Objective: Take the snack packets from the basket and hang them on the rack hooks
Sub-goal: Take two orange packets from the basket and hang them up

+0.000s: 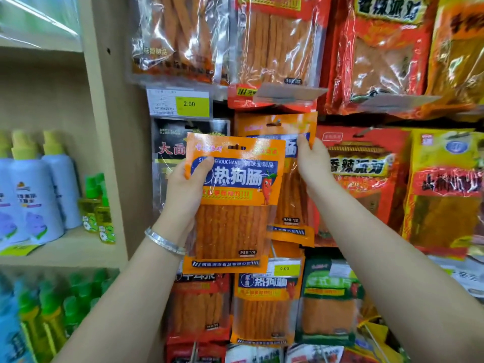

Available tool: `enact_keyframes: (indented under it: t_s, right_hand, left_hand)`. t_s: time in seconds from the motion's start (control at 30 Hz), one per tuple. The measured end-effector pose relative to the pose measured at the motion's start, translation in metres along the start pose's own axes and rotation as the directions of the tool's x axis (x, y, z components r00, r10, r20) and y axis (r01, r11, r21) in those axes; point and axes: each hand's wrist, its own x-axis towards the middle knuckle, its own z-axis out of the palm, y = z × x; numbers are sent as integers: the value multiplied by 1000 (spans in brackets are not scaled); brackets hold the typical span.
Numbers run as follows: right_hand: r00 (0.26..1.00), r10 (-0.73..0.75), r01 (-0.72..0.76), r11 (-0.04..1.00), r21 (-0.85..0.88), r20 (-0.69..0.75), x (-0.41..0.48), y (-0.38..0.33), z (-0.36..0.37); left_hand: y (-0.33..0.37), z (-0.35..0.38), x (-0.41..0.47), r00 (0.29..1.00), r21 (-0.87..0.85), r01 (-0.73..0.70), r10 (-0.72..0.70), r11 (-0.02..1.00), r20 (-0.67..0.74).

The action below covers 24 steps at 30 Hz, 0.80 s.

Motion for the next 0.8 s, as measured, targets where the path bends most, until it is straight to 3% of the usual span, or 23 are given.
enact_keyframes:
  t_s: [0.13, 0.27, 0.47, 0.5, 0.6, 0.7, 0.8]
  right_hand:
    - [989, -27, 57, 978, -201, 148, 1, -1, 2]
    - [970, -164, 193, 968, -159, 179, -14, 2, -6]
    - [942, -334, 330, 937, -115, -20, -58, 3, -15]
    - [943, -332, 331, 942, -56, -15, -62, 2, -16]
    - [978, -176, 157, 974, 163, 112, -62, -4, -15]
    - [984, -164, 151, 974, 167, 69, -54, -5, -18]
    - [980, -199, 195, 961, 198, 2, -46, -8, -23]
  left_hand:
    - [0, 3, 5, 1000, -5, -2, 2, 1000, -2]
    - [-2, 7, 7, 1000, 11, 0, 0, 1000, 14]
    - [-1, 13, 9, 1000, 15, -3, 3, 1000, 11]
    - [0, 16, 8, 1000, 9, -8, 8, 1000, 17]
    - [1, 27, 7, 999, 40, -30, 30, 999, 19]
    - [2, 38, 8, 997, 67, -71, 68, 995, 48]
    - [7, 45, 11, 968, 179, -252, 246, 951, 53]
